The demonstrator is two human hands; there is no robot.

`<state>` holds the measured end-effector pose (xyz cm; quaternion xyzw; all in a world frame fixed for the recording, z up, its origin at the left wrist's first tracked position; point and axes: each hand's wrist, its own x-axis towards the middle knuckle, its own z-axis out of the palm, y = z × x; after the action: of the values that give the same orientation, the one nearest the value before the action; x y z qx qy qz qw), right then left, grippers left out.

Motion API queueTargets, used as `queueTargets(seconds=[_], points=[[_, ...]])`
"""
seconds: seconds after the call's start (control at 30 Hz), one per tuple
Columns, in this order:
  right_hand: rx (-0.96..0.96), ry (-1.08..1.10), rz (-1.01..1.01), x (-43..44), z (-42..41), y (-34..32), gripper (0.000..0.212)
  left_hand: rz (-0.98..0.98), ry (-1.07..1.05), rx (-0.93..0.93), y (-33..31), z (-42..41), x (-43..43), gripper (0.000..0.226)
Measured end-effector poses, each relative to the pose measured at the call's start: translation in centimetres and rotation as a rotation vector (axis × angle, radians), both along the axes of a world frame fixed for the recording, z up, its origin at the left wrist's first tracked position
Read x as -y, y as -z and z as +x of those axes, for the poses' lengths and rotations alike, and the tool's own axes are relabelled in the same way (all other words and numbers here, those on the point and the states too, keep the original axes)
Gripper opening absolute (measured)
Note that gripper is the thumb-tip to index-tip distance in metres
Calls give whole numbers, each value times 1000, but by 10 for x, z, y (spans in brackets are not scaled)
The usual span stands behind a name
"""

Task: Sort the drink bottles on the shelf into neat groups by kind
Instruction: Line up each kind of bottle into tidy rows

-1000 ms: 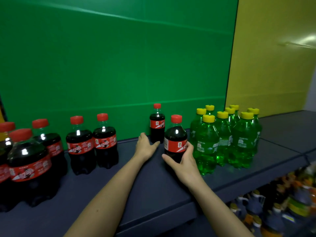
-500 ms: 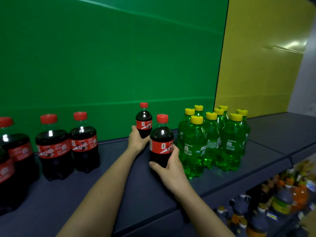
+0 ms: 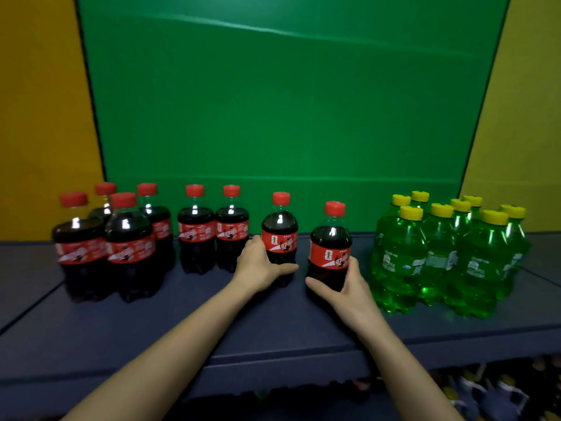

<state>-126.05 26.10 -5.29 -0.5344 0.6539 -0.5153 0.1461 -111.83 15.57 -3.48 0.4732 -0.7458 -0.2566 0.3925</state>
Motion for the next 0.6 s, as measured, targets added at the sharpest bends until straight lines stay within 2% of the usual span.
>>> queueTargets(seconds=[0.13,0.23,0.4,0.6], points=[[-74,-84,37,-2,22,0,70,-30,-32,-43,1,48,-41,71],[-33,-164,86,-3,45,-4,68,-97,-87,-40,5,82,-61,67],[-13,-231,144,5,84,-8,63,-237,-178,13,8,118,-65,65],[-46,-263,109,20,115,-5,70,-271,-261,30,10,132,-57,66]])
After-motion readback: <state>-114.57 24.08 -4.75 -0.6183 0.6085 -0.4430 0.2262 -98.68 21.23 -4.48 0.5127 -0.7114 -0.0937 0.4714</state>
